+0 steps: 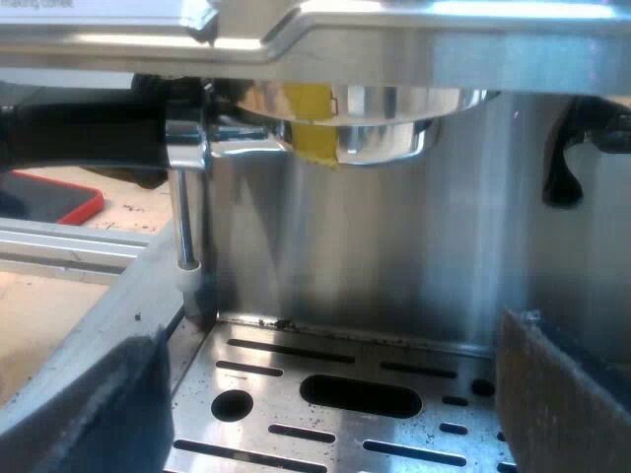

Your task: Put the handle in the coffee machine

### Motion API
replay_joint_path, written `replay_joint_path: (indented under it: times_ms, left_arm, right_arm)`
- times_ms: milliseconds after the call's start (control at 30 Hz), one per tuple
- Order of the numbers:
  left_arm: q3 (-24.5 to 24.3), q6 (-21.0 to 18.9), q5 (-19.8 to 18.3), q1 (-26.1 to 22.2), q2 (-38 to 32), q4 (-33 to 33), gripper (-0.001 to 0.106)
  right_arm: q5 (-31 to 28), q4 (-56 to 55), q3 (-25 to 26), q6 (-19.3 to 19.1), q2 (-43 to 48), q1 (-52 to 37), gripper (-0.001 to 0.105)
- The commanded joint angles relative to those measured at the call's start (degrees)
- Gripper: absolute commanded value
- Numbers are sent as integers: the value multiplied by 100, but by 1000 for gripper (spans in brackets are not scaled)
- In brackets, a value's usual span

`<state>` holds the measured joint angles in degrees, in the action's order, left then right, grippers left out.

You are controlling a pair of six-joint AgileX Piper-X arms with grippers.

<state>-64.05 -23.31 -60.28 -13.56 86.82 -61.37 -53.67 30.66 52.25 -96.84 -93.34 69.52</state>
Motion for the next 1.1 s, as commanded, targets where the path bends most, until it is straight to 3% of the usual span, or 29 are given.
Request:
replay_joint_path:
  times_ms: [33,200,433,600,800,967,1100]
  left_arm:
    - [-117,220,-894,-102,-216,-160,0]
    - [-117,286,-1099,-102,-377,-160,0]
    - [-117,284,-1059,-102,-427,-160,0]
    - [-117,294,-1041,-102,-427,-327,0]
    - [-117,450,-1022,-102,-427,-496,0]
    - [-117,613,-804,-82,-427,-496,0]
    - [-117,687,-804,-82,-427,-496,0]
  right_arm:
    - [-19,41,5,-93,22,-27,70]
    - [-19,41,5,-93,22,-27,70]
    - [35,25,5,-93,-12,-244,69]
    - [478,39,5,-93,-200,-477,46]
    - [549,309,5,-93,-561,-603,45]
    - [761,1932,160,-688,-1364,-818,44]
    - [766,2217,470,-805,-1709,-945,44]
